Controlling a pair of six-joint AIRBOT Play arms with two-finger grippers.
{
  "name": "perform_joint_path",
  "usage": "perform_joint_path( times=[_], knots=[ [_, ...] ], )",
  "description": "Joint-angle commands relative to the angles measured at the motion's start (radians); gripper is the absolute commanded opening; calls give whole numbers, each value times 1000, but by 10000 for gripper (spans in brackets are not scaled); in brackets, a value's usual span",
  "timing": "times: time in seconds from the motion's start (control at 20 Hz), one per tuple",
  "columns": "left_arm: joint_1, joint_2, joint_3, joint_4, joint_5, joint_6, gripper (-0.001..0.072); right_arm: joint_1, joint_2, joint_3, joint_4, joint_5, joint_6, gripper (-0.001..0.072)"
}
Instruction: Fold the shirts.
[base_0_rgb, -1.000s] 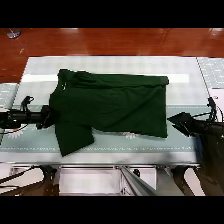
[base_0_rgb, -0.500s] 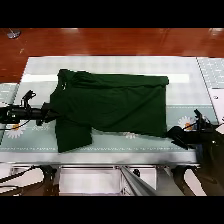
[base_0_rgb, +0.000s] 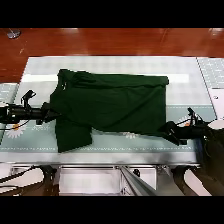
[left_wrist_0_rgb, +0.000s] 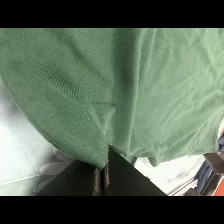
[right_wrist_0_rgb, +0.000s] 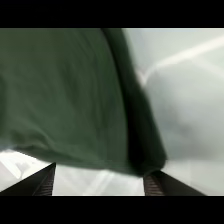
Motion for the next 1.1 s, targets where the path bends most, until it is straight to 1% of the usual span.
perform_joint_path(
  times=[0.0, 0.2, 0.25, 0.3, 0.35, 0.4, 0.45, 0.55, 0.65, 0.75, 0.85, 0.9, 0.95, 1.05],
  knots=[
    [-1, 1, 1, 0, 0, 3, 34, 3, -8, 29, 17, -26, 29, 620],
    [-1, -1, 1, 0, 1, 6, 34, 3, -55, 29, 35, -31, 56, 619],
    [-1, -1, 1, 0, 1, 6, 34, 3, -73, 29, 50, -39, 52, 604],
    [-1, -1, 1, 0, 1, 6, 34, 3, -92, 29, 67, -51, 42, 524],
    [-1, -1, 1, 0, 2, 6, 34, 3, -110, 29, 81, -61, 31, 362],
    [-1, -1, 1, 0, 2, 6, 34, 3, -128, 29, 110, -60, -21, 82],
    [-1, -1, 2, -1, 1, 5, 34, 3, -137, 31, 152, -58, -76, 25],
    [0, 5, 10, -11, -5, 5, 34, 3, -138, 87, 177, -35, -104, 25],
    [0, 38, 63, -112, -32, 15, 34, 3, -138, 237, 175, 19, -103, 24],
    [0, 107, 178, -321, -53, 61, 34, 3, -138, 476, 177, 63, -89, 24],
    [0, 195, 366, -531, -35, 105, 33, 3, -138, 776, 179, 83, -68, 24],
    [0, 233, 473, -578, -8, 106, 33, 3, -138, 943, 178, 83, -66, 24],
    [1, 269, 587, -583, 26, 106, 33, 3, -138, 1094, 177, 85, -65, 24],
    [5, 332, 820, -540, 82, 98, 33, 3, -127, 1384, 164, 106, -64, 24]
  ],
)
